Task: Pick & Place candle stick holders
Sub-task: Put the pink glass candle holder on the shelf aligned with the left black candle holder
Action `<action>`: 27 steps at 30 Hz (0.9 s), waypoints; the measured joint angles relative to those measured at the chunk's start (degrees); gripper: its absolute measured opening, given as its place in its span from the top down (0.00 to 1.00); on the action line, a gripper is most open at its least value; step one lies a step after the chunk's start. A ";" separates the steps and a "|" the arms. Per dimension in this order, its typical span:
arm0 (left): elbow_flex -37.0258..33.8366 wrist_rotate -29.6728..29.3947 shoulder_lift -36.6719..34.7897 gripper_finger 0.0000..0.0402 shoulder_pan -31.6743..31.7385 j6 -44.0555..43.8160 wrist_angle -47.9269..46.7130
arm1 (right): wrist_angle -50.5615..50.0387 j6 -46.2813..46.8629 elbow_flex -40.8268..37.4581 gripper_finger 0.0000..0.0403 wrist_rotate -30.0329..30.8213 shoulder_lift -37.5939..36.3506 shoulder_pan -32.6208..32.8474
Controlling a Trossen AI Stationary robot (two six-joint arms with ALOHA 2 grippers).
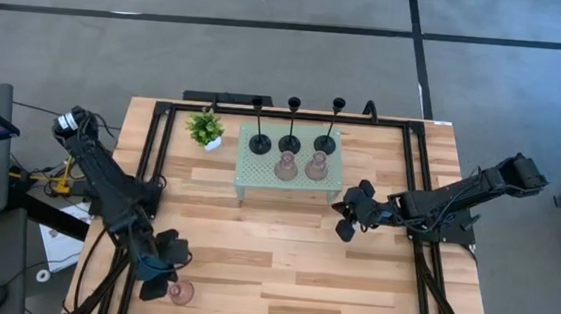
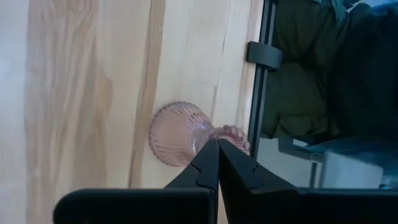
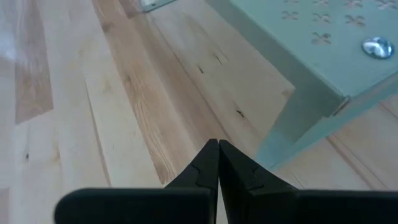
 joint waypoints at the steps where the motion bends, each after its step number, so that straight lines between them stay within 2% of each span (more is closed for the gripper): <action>1: 0.00 -0.12 0.00 0.99 -0.41 -1.21 0.01 | 0.06 0.00 0.00 1.00 -0.01 0.00 0.00; 8: 0.00 -0.38 0.71 0.99 -1.12 -5.83 1.68 | 0.01 -0.50 0.00 1.00 -0.03 0.00 0.00; 15: 0.03 4.89 5.90 0.99 -1.12 -7.48 10.26 | 0.03 -0.50 0.00 1.00 -0.09 0.00 0.04; 21: 0.11 10.55 11.78 0.99 -0.97 -8.75 11.53 | 0.05 -0.48 0.00 1.00 -0.11 0.00 0.04; 27: 0.07 10.30 13.79 0.99 -0.42 -8.72 10.98 | 0.07 -0.50 0.00 1.00 -0.09 0.00 0.04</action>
